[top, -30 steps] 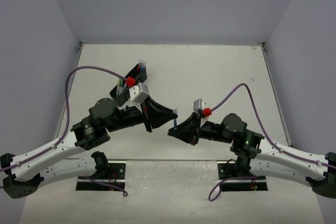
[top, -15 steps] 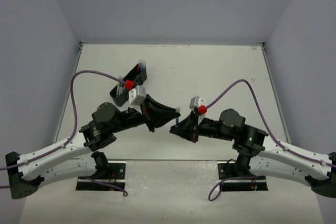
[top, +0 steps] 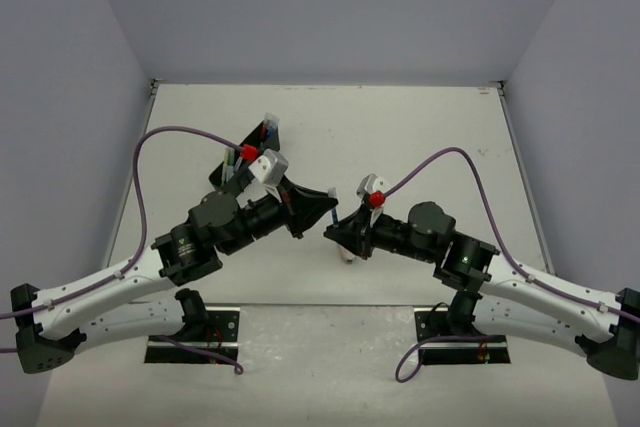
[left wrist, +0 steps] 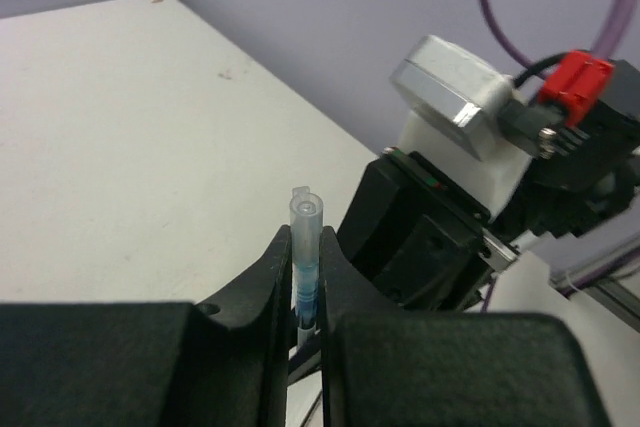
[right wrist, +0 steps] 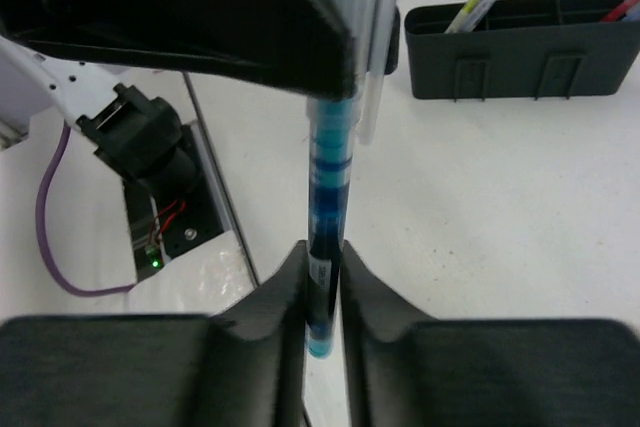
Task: Sort the stationery into containers
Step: Close the pen cap on the pen, then place the pen in the storage box.
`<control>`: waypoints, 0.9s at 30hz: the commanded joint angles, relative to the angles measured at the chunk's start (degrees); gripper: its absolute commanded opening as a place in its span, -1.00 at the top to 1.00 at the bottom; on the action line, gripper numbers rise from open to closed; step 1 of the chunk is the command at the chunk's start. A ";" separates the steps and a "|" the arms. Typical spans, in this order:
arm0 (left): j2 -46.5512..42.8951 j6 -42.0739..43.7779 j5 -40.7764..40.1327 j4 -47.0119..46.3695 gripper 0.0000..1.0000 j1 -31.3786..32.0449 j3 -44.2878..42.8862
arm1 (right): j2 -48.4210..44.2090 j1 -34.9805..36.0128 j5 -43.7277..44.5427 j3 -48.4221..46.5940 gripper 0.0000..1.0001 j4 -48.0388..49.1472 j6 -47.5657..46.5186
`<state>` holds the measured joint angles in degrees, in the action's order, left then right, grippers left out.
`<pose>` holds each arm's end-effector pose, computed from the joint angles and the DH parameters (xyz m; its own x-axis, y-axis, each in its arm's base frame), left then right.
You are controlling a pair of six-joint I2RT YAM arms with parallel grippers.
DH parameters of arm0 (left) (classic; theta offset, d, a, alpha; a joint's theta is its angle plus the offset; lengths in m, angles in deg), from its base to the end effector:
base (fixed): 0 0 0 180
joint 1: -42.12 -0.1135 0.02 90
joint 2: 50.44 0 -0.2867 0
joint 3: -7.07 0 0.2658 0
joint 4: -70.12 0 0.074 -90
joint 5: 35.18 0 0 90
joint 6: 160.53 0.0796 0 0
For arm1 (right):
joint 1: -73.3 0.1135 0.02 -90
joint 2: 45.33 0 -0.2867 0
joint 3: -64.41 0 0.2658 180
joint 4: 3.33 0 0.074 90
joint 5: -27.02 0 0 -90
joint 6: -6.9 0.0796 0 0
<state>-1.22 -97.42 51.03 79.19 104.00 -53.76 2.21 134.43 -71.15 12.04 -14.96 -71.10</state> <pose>0.1208 -0.2148 0.3909 -0.3653 -0.2739 -0.8897 0.7666 0.4537 -0.4544 0.1074 0.2183 0.3293 -0.2503 -0.0277 -0.9678 -0.9026 0.3682 0.2229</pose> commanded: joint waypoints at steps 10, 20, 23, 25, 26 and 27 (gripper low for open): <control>7.67 2.60 -39.83 12.36 1.00 -5.10 -9.87 | 0.41 -2.34 15.32 1.91 -0.58 7.15 -2.23; 27.05 19.66 -32.15 -21.63 1.00 -32.55 -11.35 | 0.62 -2.78 22.69 4.17 -0.63 8.62 -0.85; 33.68 22.08 -27.65 -28.12 1.00 -36.94 -13.70 | 0.93 -2.80 22.94 4.34 -0.63 8.75 -0.88; 36.80 23.12 -25.66 -30.61 1.00 -37.92 -14.31 | 1.28 -2.86 22.86 4.26 -0.63 8.64 -0.82; 38.65 23.84 -24.08 -32.28 1.00 -38.42 -14.54 | 1.50 -2.86 22.72 4.12 -0.63 8.55 -0.77; 40.08 24.26 -23.22 -33.55 1.00 -38.68 -14.61 | 1.80 -2.82 22.61 4.01 -0.63 8.49 -0.82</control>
<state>35.41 -78.21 21.67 59.35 66.58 -64.95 3.06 131.71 -50.31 16.03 -9.01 -72.11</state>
